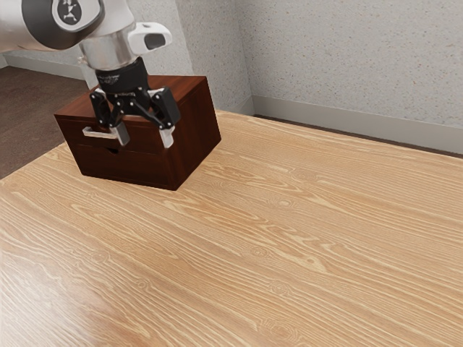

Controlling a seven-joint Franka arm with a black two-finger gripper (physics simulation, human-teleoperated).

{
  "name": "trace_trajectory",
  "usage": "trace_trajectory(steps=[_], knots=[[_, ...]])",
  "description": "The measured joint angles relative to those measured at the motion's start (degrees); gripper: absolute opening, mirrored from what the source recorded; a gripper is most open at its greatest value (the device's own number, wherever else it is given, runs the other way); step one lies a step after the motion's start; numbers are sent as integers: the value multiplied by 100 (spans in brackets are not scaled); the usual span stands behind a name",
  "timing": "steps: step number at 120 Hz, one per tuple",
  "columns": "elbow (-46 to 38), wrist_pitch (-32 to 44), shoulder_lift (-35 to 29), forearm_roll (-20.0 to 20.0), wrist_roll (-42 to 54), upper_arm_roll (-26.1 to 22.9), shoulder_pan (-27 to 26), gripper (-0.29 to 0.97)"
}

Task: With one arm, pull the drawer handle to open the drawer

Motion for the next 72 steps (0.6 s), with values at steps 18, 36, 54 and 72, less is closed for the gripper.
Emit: trace_trajectory(steps=[18, 36, 54, 72], knots=[[0, 109, 2, -16, 88, 14, 25, 68], [535, 17, -290, -79, 11, -3, 13, 68], [954, -306, -557, -344, -1650, 412, -393, 68], [942, -631, -479, -167, -3467, 654, -315, 68]])
